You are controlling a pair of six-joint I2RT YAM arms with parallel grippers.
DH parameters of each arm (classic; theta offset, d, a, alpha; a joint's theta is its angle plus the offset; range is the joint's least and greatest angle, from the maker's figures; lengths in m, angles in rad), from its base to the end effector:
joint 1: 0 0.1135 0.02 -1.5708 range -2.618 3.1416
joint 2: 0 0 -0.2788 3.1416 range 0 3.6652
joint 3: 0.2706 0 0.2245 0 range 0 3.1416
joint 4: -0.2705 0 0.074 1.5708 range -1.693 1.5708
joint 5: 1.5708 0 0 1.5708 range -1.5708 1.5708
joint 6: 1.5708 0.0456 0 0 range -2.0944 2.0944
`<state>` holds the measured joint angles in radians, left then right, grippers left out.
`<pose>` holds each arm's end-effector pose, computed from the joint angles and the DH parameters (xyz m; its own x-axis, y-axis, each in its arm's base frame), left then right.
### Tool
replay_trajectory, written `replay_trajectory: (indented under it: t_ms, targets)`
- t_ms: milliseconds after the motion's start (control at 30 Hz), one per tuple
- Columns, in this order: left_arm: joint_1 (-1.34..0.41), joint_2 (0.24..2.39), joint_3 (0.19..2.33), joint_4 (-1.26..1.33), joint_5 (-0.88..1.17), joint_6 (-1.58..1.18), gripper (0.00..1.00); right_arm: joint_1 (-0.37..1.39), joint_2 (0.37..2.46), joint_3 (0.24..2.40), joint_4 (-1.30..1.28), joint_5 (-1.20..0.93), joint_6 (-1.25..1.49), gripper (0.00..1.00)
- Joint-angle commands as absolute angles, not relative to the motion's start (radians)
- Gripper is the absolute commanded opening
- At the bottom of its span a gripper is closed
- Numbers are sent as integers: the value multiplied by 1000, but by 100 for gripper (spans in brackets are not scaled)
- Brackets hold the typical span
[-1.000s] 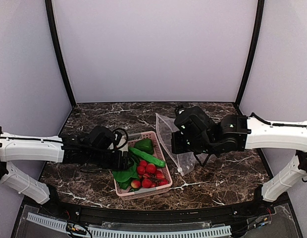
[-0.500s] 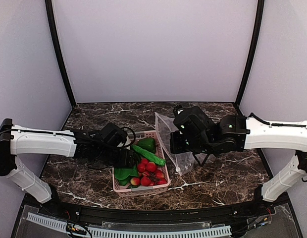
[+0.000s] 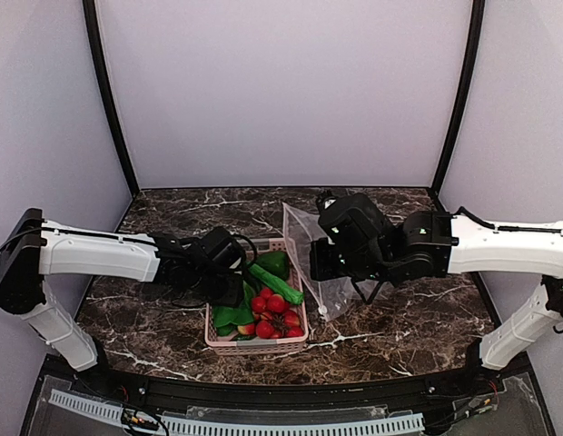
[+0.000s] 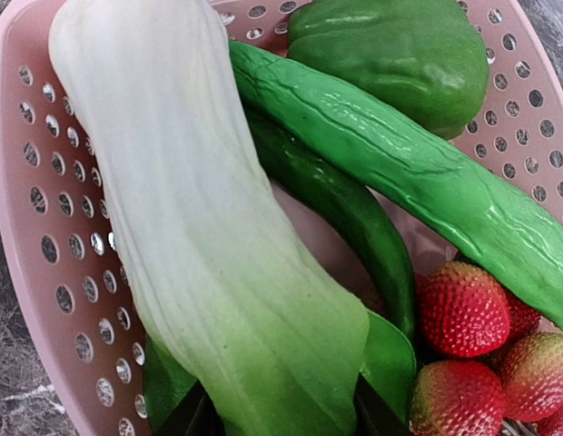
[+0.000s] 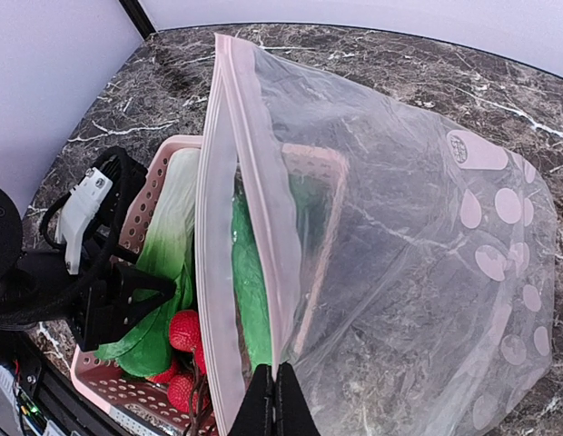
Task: Place the food in the zip-top bag and seal the zipper
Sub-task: Pick up the fake vegetable from the bin.
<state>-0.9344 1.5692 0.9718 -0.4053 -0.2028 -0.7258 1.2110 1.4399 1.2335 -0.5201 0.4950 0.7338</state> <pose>0.1833 -0.2326 0.2202 -0.8548 0.0628 -0.5152 0.2086 0.9505 -0.2302 0.1234 0.2666 0.3285 -0.6415 -0.0316 -0.7665 -0.3622 0.8932 0.2663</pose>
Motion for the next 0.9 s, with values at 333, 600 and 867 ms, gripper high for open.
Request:
replay_trajectory:
  t_ms: [333,600,867]
  targets:
    - [-935,1541,954,-517,-231,-738,13,1219,1407,1213,-487,506,719,0]
    - [-935,1366,939,-508,-224,-753,1,1219,1401,1208,-486,510,718,0]
    - [-935,1181,920,-526,-199,-705,1,1206,1393,1209,-484,510,715,0]
